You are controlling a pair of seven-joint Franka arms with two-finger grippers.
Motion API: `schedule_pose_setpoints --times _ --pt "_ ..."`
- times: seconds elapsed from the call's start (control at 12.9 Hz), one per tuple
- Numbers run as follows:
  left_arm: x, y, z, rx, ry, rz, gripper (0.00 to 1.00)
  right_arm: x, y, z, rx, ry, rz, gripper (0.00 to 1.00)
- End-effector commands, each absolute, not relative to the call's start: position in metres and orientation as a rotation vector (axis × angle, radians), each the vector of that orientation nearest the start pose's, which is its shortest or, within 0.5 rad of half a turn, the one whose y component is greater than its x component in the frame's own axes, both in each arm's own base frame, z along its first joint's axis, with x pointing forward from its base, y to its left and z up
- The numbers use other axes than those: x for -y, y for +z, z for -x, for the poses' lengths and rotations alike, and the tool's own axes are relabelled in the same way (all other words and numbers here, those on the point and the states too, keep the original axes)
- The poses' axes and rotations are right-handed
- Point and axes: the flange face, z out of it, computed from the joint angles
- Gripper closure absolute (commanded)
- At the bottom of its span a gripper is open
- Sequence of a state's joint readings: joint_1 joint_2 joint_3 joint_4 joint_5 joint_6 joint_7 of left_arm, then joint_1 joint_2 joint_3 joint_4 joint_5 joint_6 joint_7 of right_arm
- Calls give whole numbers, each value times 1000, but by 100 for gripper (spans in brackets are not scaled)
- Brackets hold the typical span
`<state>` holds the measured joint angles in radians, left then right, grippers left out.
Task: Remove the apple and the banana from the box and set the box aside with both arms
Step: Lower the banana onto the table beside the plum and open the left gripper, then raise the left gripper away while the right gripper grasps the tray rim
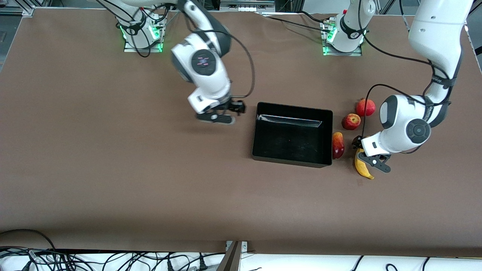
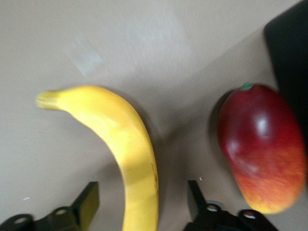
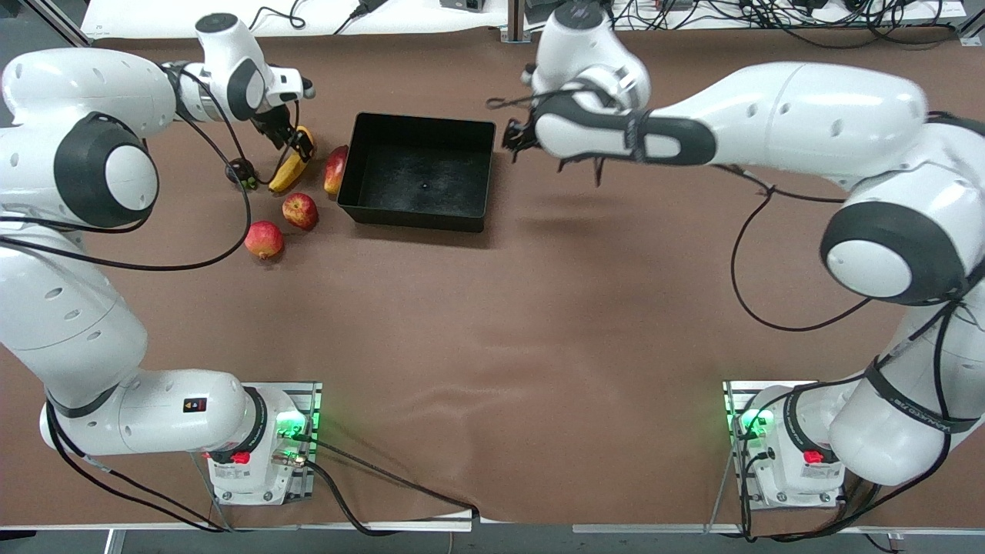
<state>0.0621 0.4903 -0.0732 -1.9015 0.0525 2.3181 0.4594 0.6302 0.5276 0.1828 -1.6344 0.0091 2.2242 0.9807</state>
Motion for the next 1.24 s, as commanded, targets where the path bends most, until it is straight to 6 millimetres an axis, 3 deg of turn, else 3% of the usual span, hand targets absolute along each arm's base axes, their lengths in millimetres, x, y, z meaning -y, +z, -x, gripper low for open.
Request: schedule_pose_setpoints --times 0.0,0.23,0.39,0.54,0.7,0.85,1.08,1.16 --pt "18 330 -629 -745 88 3097 0 -533 291 -463 -369 23 2980 0" --pt "44 423 -619 -426 176 3181 0 -571 263 -448 -389 -35 3005 0" --pt "56 467 -611 -156 211 3193 0 -573 250 -444 -362 -42 3030 7" --pt "64 505 -597 12 268 3172 0 -573 246 -443 -302 -68 3051 33" --pt "63 546 -579 85 306 3144 0 -570 246 -447 -239 -71 3057 66" --pt "36 567 -568 147 273 3145 0 -566 248 -453 -243 -74 3057 100" --pt "29 560 -567 78 289 3148 0 -554 257 -468 -278 -83 3056 100" --pt "28 561 -570 80 281 3148 0 -545 278 -478 -279 -88 3051 100"
